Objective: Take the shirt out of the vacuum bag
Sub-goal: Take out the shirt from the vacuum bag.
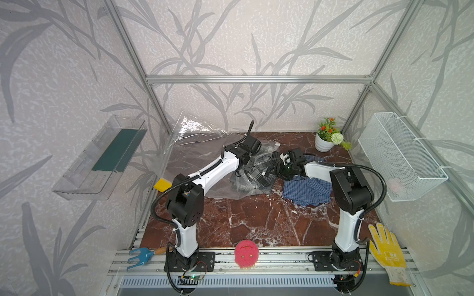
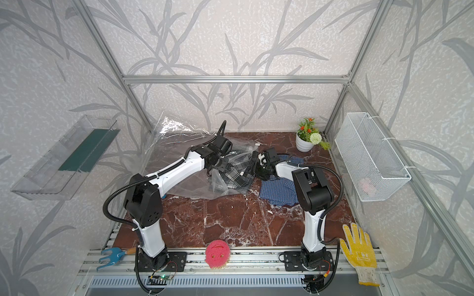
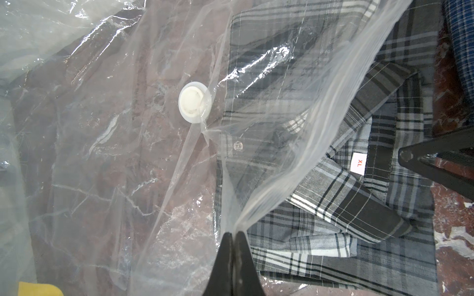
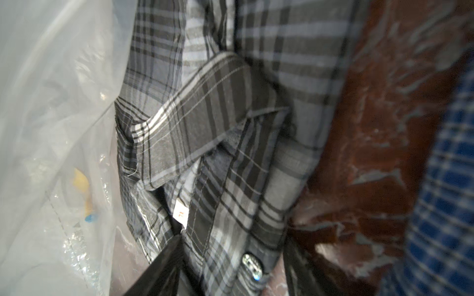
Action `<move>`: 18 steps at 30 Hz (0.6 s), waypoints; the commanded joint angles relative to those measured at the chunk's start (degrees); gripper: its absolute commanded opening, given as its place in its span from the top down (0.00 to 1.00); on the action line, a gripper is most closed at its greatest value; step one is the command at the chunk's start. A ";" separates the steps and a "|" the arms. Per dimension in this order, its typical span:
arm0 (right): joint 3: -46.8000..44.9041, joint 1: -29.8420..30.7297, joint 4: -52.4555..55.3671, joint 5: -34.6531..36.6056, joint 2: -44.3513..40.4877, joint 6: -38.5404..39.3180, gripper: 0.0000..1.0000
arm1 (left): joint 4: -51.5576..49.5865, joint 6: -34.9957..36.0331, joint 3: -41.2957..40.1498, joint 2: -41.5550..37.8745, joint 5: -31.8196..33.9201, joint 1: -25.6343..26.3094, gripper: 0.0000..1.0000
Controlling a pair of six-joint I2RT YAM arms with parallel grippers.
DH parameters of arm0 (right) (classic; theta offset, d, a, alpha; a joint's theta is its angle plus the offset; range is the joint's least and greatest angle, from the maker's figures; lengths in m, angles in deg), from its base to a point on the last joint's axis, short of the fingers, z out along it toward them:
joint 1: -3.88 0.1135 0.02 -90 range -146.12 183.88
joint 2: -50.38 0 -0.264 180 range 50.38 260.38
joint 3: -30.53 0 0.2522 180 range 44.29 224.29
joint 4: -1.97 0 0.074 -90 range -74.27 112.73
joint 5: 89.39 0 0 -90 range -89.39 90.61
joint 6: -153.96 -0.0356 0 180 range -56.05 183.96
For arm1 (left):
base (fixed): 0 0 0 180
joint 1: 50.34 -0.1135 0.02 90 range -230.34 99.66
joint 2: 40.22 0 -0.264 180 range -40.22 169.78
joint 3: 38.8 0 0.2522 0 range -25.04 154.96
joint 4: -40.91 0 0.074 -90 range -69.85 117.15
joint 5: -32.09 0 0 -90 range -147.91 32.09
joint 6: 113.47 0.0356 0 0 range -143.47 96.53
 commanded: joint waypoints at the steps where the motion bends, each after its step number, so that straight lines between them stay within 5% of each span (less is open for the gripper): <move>1: -1.01 0.06 -2.12 0.73 1.13 -2.08 0.37 | -1.39 0.23 0.17 -2.49 0.69 0.21 1.00; 12: -4.05 0.16 -10.20 -0.58 3.83 -6.24 0.46 | -1.47 0.15 0.08 -2.66 0.19 0.28 1.00; 18: -4.96 0.16 -14.10 -0.71 4.98 -8.25 0.72 | -1.58 0.06 -0.09 -2.88 0.28 0.32 1.00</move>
